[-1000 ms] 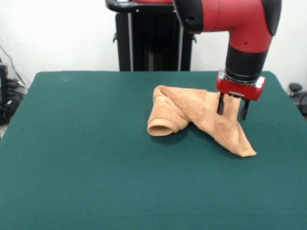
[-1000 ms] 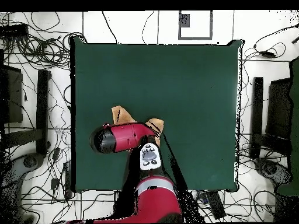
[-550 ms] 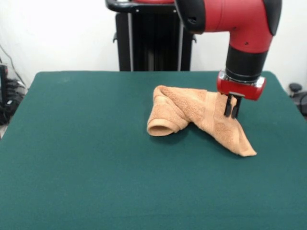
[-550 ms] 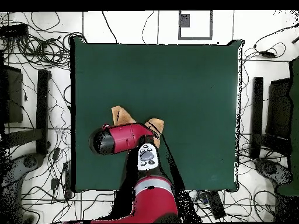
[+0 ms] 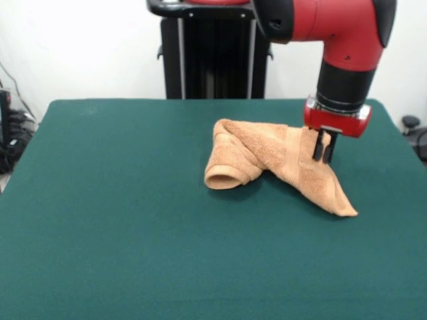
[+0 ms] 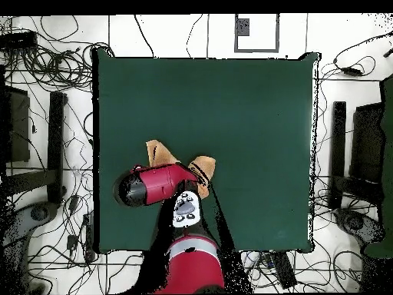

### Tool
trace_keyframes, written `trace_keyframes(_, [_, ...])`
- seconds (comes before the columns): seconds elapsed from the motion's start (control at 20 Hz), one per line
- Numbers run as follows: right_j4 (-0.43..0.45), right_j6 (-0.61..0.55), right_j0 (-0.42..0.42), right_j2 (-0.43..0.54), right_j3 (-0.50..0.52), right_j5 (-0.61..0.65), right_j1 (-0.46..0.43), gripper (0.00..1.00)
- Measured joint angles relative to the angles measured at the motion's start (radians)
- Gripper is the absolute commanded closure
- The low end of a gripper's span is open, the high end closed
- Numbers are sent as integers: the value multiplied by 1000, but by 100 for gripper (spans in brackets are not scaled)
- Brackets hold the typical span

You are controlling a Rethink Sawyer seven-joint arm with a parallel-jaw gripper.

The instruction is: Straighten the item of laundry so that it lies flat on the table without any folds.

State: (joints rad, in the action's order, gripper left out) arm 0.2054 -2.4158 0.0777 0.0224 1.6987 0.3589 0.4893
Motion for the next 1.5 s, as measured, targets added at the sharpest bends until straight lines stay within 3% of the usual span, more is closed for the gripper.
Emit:
trace_keyframes(0.35, [0, 0, -12, 0, 9, 0, 34, 100])
trace_keyframes(0.95, [1, 0, -103, 13, 13, 45, 175, 100])
trace_keyframes(1.5, [5, 0, -221, 122, 22, 149, 246, 100])
